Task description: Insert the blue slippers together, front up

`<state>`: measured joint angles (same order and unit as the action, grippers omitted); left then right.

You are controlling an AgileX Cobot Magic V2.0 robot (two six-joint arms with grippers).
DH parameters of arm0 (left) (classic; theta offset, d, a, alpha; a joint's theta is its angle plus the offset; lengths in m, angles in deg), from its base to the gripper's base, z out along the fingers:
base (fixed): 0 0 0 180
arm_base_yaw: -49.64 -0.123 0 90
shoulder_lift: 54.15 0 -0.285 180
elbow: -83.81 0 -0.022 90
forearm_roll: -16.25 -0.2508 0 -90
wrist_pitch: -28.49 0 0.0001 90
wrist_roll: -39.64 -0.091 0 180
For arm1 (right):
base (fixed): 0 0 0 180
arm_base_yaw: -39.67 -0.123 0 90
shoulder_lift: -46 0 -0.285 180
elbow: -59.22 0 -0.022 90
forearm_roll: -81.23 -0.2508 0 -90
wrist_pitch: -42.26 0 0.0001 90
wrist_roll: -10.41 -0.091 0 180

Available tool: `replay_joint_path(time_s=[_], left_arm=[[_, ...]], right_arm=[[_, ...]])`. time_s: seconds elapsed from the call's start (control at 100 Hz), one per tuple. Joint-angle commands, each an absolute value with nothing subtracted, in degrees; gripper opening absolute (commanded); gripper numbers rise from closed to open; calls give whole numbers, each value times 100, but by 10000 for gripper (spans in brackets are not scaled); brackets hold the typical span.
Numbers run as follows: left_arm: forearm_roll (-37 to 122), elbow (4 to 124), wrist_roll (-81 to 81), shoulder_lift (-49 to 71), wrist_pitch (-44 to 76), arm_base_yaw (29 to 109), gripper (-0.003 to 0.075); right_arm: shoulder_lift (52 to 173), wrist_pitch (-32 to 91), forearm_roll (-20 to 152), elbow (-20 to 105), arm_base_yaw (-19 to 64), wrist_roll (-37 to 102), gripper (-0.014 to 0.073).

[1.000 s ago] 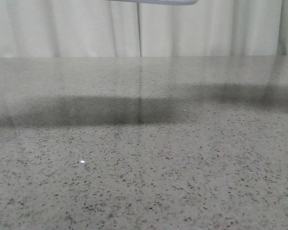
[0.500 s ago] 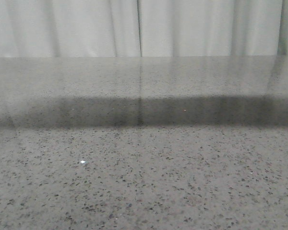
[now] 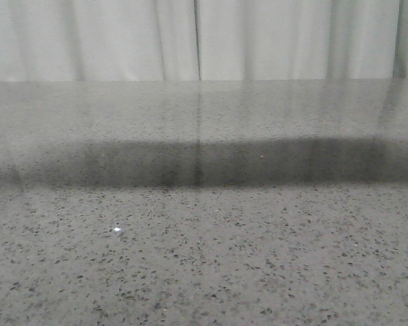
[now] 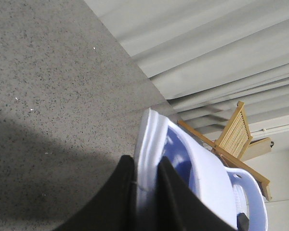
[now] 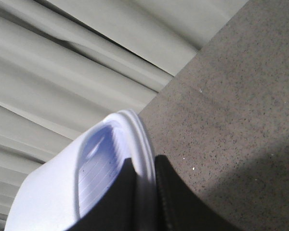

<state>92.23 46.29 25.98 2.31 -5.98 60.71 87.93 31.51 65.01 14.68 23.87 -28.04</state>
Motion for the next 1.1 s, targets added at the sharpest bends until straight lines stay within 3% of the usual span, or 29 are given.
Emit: replay_joint_path(time_s=[0.0, 0.4, 1.09], left_arm=[[9626, 4776, 2610, 176, -650, 6115, 16], [9883, 4776, 2610, 176, -941, 6115, 16], [11185, 4776, 2299, 176, -1638, 6115, 16]], right_arm=[[8929, 3595, 6386, 1685, 2284, -2781, -99], [9313, 4138, 6134, 1685, 1480, -2781, -99], [9591, 4712, 4959, 997, 1459, -2781, -99]])
